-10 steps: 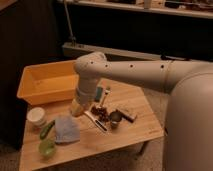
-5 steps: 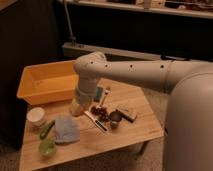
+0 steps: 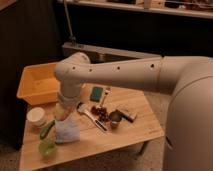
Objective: Place apple in plastic cup
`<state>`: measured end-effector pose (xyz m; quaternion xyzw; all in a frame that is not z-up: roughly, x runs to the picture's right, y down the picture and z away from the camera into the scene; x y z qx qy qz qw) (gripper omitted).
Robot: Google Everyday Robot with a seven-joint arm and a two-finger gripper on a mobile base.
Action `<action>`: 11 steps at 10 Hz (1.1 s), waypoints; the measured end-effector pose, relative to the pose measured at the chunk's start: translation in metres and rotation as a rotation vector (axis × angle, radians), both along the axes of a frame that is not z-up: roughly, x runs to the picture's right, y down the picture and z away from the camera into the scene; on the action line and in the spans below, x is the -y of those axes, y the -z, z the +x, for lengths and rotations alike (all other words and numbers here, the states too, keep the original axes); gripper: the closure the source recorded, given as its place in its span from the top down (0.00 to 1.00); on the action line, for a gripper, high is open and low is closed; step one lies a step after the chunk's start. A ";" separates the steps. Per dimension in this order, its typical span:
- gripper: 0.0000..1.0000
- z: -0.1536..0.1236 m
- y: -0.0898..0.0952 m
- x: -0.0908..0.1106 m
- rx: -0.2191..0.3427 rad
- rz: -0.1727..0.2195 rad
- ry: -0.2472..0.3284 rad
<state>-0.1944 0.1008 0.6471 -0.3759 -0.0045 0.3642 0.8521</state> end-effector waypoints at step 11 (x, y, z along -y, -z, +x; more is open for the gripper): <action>0.00 -0.060 0.016 -0.089 0.235 0.016 0.223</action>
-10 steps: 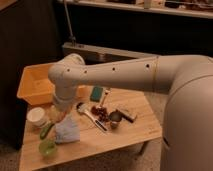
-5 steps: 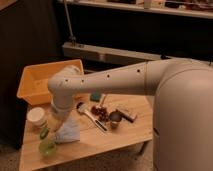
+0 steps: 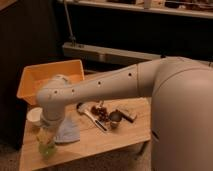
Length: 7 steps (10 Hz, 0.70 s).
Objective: Place apple in plastic cup
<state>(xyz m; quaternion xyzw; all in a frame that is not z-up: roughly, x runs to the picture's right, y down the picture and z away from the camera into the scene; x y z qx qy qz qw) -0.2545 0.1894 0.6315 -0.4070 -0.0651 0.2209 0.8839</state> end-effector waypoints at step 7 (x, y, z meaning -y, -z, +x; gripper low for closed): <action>0.02 -0.012 -0.017 -0.021 0.025 -0.037 0.069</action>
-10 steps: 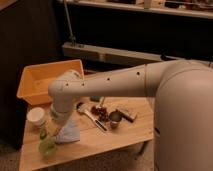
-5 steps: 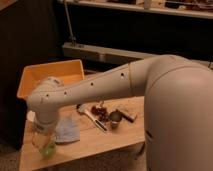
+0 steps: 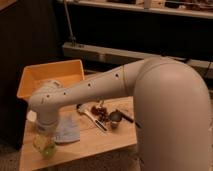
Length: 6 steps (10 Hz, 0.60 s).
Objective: Place apple in plastic cup
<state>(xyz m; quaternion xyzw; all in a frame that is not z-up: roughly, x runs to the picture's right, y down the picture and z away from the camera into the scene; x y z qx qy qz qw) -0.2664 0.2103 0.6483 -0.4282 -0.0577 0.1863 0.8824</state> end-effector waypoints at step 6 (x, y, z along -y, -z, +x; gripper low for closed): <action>0.59 -0.003 -0.012 -0.006 -0.035 -0.011 0.011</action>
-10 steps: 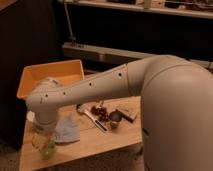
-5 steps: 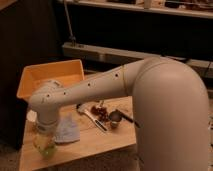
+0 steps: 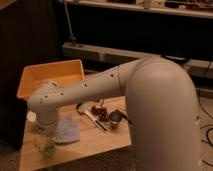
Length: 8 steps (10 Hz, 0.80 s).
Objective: Place apple in plastic cup
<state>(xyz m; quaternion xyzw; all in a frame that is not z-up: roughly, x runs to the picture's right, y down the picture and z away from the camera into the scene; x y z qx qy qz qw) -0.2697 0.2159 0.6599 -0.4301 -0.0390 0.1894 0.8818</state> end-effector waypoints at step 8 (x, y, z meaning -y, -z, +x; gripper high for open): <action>0.80 0.000 -0.005 -0.001 0.020 -0.041 -0.024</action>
